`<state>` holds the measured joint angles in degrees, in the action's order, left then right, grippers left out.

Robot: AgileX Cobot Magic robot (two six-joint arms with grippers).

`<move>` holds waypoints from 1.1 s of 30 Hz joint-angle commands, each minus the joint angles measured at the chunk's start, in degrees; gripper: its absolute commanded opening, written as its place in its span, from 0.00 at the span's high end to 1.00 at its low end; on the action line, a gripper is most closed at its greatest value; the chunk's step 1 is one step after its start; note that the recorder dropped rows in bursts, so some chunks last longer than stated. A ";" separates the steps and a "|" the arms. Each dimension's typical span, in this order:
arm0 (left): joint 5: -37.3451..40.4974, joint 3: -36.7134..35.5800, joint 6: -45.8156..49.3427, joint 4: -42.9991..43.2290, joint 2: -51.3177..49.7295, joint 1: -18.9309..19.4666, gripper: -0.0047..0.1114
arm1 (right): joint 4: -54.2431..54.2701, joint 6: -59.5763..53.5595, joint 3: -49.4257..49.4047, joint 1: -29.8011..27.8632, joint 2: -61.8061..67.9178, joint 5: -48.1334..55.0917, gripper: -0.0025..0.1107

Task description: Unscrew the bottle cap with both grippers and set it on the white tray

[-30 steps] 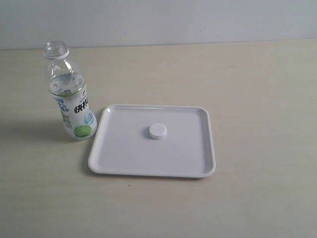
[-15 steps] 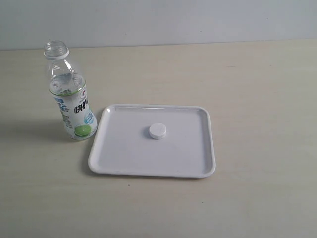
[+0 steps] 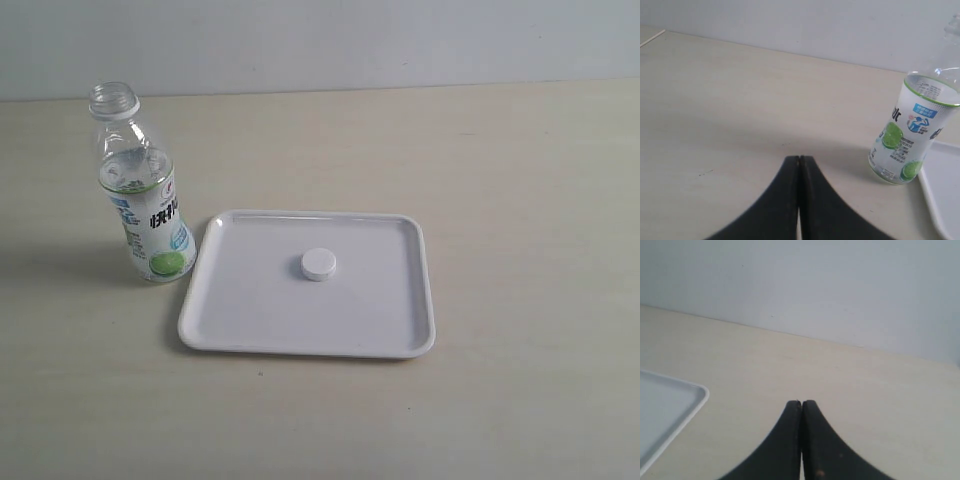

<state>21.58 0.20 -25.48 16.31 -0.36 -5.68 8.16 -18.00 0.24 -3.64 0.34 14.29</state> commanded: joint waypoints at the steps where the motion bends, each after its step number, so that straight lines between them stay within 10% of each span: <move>1: 0.08 -0.20 -0.25 -0.28 0.36 -0.12 0.96 | -0.58 1.98 -0.24 -3.10 -0.34 1.58 0.98; 33: 0.08 -0.20 -0.25 -0.28 0.36 -0.12 0.96 | 0.01 9.33 -0.24 -4.12 -0.34 2.14 0.98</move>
<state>21.58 0.20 -25.48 16.31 -0.36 -5.68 8.17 -8.81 0.24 -7.50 0.34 16.63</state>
